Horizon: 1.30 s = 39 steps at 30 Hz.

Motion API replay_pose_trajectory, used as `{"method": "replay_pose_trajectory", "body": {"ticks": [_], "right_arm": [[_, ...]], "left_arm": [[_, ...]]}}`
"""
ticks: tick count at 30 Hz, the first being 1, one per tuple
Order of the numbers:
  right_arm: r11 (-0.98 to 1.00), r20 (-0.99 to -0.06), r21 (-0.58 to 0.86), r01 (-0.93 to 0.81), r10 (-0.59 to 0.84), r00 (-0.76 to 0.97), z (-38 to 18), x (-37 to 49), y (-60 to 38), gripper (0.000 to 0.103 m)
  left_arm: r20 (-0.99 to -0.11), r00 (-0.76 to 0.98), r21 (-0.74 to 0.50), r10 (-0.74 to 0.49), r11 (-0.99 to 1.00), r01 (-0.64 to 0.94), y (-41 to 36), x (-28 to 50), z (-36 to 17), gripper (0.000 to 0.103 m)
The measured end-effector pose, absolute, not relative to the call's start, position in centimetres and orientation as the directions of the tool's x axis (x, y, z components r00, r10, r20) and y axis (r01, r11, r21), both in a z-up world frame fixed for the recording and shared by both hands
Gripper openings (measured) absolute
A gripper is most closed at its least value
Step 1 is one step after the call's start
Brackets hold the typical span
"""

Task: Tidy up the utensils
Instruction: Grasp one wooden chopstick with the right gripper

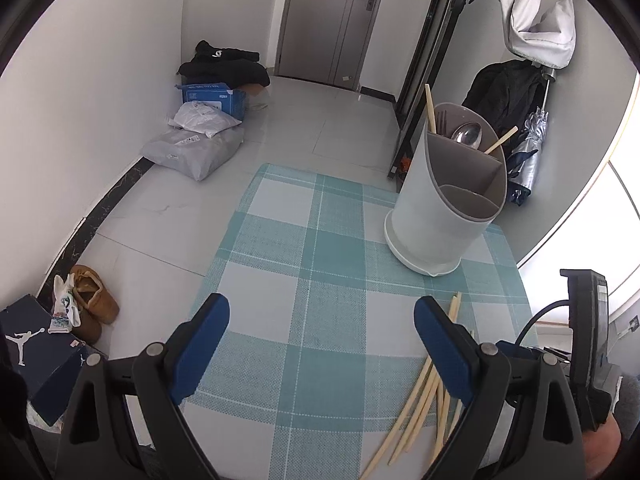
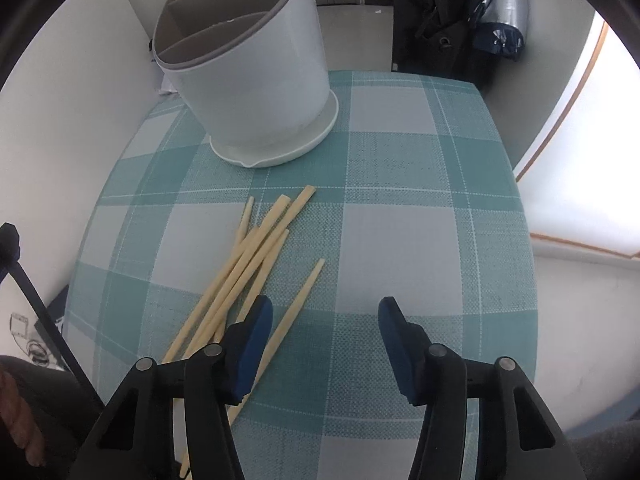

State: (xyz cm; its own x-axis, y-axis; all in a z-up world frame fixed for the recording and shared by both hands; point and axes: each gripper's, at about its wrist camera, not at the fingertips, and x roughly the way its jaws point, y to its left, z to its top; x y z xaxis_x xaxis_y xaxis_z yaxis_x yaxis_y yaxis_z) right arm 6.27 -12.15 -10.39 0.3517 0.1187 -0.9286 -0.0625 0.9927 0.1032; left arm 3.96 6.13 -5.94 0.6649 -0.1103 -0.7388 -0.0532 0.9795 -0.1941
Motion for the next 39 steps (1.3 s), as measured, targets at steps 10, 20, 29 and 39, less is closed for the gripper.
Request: {"method": "replay_pose_trajectory", "body": {"ticks": [10,20,29,39], "right_arm": [[0.981,-0.922,-0.046,-0.187,0.03,0.385,-10.8,6.3,-9.3,0.011],[0.971,-0.913,-0.008,-0.24,0.091,0.398,-11.2,7.4,-9.3,0.004],[0.962,-0.875,0.231,-0.143,0.269,0.402,-10.2,8.8,-13.1,0.004],[0.898,-0.786,0.435,-0.059,0.411,0.463,-9.1,8.5,-16.6,0.004]], "left_arm": [[-0.769,0.63,-0.202,-0.107,0.976,-0.081,6.5,4.9,-6.9,0.092],[-0.799,0.589,-0.195,-0.122,0.979,-0.061,5.9,5.1,-8.0,0.092],[-0.882,0.433,-0.132,-0.184,0.98,0.146,2.3,5.7,-10.9,0.092],[-0.925,0.351,-0.074,-0.144,0.976,0.204,-0.1,5.4,-12.9,0.092]]}}
